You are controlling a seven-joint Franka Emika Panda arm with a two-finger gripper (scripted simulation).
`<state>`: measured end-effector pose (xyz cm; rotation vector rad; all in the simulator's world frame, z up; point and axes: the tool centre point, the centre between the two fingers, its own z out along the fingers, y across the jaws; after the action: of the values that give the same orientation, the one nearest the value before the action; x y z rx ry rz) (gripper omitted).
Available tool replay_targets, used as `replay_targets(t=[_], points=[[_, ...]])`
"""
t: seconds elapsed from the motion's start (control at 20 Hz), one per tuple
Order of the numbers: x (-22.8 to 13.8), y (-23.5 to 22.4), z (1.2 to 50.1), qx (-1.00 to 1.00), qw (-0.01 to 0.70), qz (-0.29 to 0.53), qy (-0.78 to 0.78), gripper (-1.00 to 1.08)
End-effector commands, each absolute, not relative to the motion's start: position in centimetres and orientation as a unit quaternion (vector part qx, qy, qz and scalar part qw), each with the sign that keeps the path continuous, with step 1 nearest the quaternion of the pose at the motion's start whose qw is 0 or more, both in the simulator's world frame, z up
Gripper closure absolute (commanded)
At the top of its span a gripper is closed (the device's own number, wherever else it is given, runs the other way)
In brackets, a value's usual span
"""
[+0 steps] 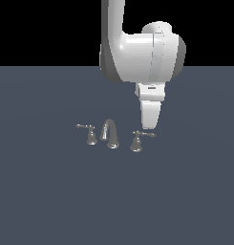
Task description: Turn on the faucet by rotating a designated handle.
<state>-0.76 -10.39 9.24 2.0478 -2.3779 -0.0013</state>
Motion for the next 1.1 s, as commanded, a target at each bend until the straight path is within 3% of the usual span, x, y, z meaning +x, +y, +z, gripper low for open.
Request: replay_targets(t=[0.0,0.55,1.05], points=[[-0.5,-11.1,8.5,0.637,0.001,0.0,-0.771,1.08],[-0.4,-11.9,7.7,0.621,0.0,0.0,-0.784,1.08],[-3.8,-12.7,7.7,0.62,0.0,0.0,-0.784,1.08]])
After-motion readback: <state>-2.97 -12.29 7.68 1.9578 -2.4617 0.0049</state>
